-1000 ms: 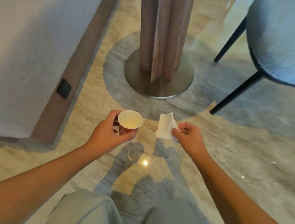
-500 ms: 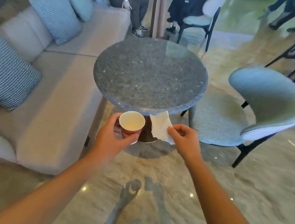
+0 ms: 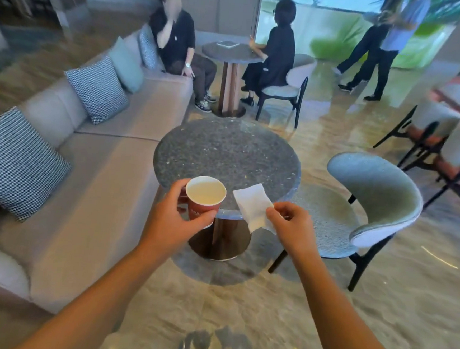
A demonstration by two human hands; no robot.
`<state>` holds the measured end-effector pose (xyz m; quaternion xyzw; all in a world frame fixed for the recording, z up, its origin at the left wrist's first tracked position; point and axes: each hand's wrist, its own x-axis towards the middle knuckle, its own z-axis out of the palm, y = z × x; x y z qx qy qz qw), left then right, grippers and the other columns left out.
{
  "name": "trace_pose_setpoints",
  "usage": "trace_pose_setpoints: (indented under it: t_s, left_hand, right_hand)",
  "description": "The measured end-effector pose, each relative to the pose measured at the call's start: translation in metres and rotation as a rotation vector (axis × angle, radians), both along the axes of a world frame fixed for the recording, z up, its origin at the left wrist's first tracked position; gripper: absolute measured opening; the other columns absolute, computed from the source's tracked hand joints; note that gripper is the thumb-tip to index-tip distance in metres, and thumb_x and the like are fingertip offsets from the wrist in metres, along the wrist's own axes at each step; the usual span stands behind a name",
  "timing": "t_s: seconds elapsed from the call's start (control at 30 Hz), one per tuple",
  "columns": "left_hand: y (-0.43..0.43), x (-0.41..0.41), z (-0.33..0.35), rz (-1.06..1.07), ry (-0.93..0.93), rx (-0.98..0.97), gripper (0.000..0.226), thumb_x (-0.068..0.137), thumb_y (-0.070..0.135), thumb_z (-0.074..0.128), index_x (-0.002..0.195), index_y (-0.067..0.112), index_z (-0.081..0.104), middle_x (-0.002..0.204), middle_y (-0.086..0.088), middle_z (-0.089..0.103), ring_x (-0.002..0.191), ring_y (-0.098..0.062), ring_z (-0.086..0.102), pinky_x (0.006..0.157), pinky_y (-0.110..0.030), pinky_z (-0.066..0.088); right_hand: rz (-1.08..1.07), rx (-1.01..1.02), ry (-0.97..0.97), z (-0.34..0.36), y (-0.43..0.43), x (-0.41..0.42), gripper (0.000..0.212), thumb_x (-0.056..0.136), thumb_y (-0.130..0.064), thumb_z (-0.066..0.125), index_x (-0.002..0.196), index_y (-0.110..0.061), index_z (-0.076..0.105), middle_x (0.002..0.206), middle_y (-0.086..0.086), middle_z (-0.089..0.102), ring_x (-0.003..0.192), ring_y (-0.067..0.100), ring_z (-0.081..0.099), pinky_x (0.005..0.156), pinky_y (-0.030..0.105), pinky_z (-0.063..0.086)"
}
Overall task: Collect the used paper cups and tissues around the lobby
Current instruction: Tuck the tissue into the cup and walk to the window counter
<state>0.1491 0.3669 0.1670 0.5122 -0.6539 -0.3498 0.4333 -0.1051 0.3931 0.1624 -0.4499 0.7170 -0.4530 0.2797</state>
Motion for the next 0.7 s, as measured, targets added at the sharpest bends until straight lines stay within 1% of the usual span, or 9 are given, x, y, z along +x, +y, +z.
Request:
trace_pose_setpoints:
  t_s: [0.1,0.2,0.3,0.33,0.4,0.47,0.5,0.6,0.7]
  left_hand:
    - [-0.010,0.002,0.001,-0.026,-0.054,-0.005,0.079,0.060,0.062,0.086,0.129,0.044,0.052,0.123,0.017,0.068,0.111,-0.011,0.067,0.093,-0.041,0.060]
    - [-0.021,-0.003,0.002,-0.045,-0.068,-0.007,0.071,0.067,0.045,0.092,0.126,0.042,0.054,0.120,0.019,0.068,0.109,-0.006,0.066,0.093,-0.038,0.059]
    - [-0.038,-0.018,0.003,-0.085,-0.103,-0.005,0.068,0.070,0.039,0.092,0.126,0.042,0.053,0.123,0.018,0.067,0.113,-0.006,0.064,0.095,-0.036,0.057]
    - [-0.046,-0.025,0.002,-0.102,-0.115,-0.004,0.067,0.071,0.038,0.092,0.124,0.044,0.052,0.123,0.020,0.065,0.113,-0.003,0.063,0.095,-0.035,0.057]
    - [-0.061,-0.042,0.001,-0.131,-0.145,-0.005,0.066,0.070,0.039,0.091,0.121,0.047,0.050,0.121,0.023,0.063,0.111,0.000,0.062,0.095,-0.034,0.056]
    - [-0.075,-0.059,-0.002,-0.143,-0.178,-0.018,0.065,0.067,0.047,0.088,0.120,0.048,0.049,0.121,0.021,0.063,0.110,-0.003,0.063,0.094,-0.036,0.056]
    - [-0.082,-0.069,-0.004,-0.145,-0.196,-0.022,0.066,0.067,0.049,0.087,0.121,0.047,0.050,0.121,0.021,0.063,0.109,-0.005,0.064,0.093,-0.035,0.055]
    - [-0.098,-0.093,-0.004,-0.172,-0.254,-0.015,0.067,0.071,0.044,0.089,0.125,0.043,0.049,0.122,0.022,0.060,0.110,-0.005,0.062,0.091,-0.031,0.053]
    - [-0.120,-0.124,-0.004,-0.239,-0.248,-0.015,0.069,0.069,0.051,0.086,0.127,0.043,0.050,0.123,0.023,0.060,0.111,-0.003,0.061,0.095,-0.036,0.055]
  right_hand:
    - [-0.041,-0.034,-0.024,0.002,-0.004,0.004,0.005,0.085,-0.022,0.069,0.087,-0.020,0.073,0.075,-0.006,0.069,0.067,0.004,0.063,0.062,0.023,0.050]
    - [-0.073,-0.056,-0.062,0.004,-0.008,0.001,0.007,0.084,-0.017,0.067,0.084,-0.023,0.071,0.070,-0.008,0.066,0.061,0.000,0.060,0.058,0.020,0.048]
    - [-0.110,-0.043,-0.108,0.003,-0.017,-0.012,0.013,0.083,-0.016,0.064,0.084,-0.026,0.072,0.068,-0.006,0.067,0.062,0.009,0.061,0.059,0.030,0.049]
    - [-0.118,-0.039,-0.125,0.003,-0.022,-0.018,0.015,0.083,-0.016,0.063,0.085,-0.026,0.073,0.069,-0.003,0.068,0.062,0.011,0.061,0.059,0.030,0.049]
    - [-0.133,-0.050,-0.175,0.003,-0.034,-0.032,0.018,0.084,-0.013,0.062,0.087,-0.025,0.075,0.076,0.007,0.071,0.063,0.012,0.060,0.059,0.025,0.048]
    - [-0.142,-0.061,-0.248,0.006,-0.048,-0.046,0.018,0.086,-0.011,0.063,0.088,-0.024,0.076,0.083,0.013,0.072,0.066,0.013,0.060,0.060,0.024,0.048]
    - [-0.140,-0.060,-0.279,0.007,-0.056,-0.055,0.017,0.087,-0.012,0.063,0.087,-0.023,0.076,0.085,0.012,0.073,0.068,0.013,0.061,0.062,0.026,0.049]
    - [-0.124,-0.048,-0.350,0.013,-0.075,-0.072,0.014,0.089,-0.014,0.064,0.085,-0.021,0.076,0.086,0.011,0.075,0.071,0.014,0.063,0.065,0.029,0.050]
    - [-0.122,-0.073,-0.381,0.022,-0.091,-0.094,0.013,0.091,-0.014,0.065,0.089,-0.020,0.076,0.079,0.002,0.074,0.066,0.006,0.063,0.060,0.022,0.052]
